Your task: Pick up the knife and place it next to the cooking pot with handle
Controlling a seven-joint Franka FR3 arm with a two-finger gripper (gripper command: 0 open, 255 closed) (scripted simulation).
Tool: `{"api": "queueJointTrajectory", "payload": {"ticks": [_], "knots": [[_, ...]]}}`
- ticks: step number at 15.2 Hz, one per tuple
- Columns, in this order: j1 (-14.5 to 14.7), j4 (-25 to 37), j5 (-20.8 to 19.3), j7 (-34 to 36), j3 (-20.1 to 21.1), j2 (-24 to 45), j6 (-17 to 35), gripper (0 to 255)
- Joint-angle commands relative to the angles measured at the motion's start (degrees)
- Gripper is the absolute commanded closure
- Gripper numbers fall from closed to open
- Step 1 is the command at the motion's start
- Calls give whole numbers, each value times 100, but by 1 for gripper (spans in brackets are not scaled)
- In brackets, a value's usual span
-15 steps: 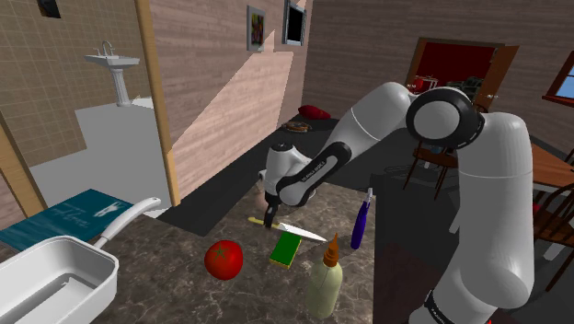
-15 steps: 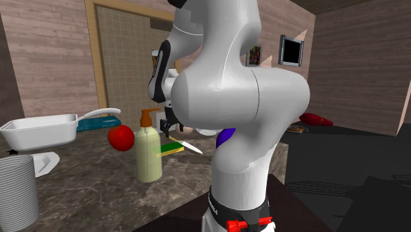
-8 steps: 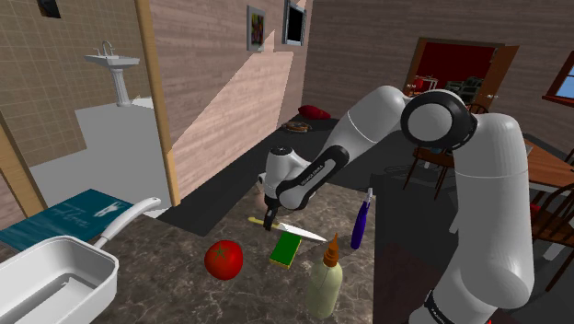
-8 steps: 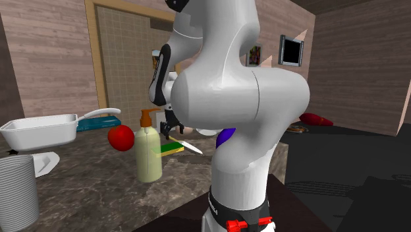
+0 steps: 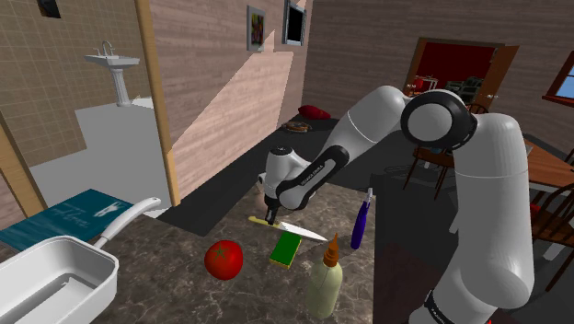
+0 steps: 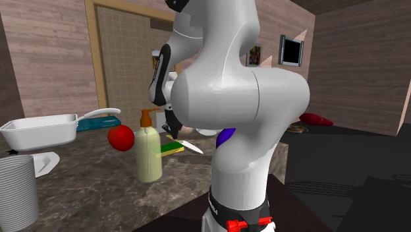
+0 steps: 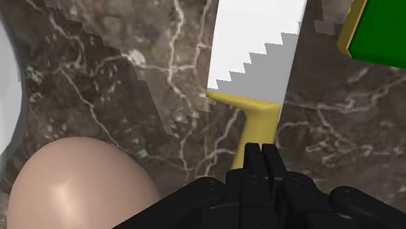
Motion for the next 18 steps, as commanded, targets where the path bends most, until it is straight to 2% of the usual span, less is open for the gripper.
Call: {"api": "queueJointTrajectory", "payload": {"ticks": [1, 4, 5, 7, 8, 9, 10, 18], "knots": [[0, -2, 0, 0, 0, 1, 0, 255], [0, 1, 0, 1, 0, -4, 1, 255], [0, 1, 0, 1, 0, -4, 1, 0], [-927, -805, 995, -943, 609, -446, 808, 0], [-1559, -1164, 1691, -1618, 1110, -609, 1153, 0], [-2348, -1479, 2533, -2441, 1790, -720, 1442, 0], [-2977, -1659, 3133, -3041, 2353, -753, 1597, 0], [-2554, -1399, 2712, -2749, 1968, -54, 2046, 0]]}}
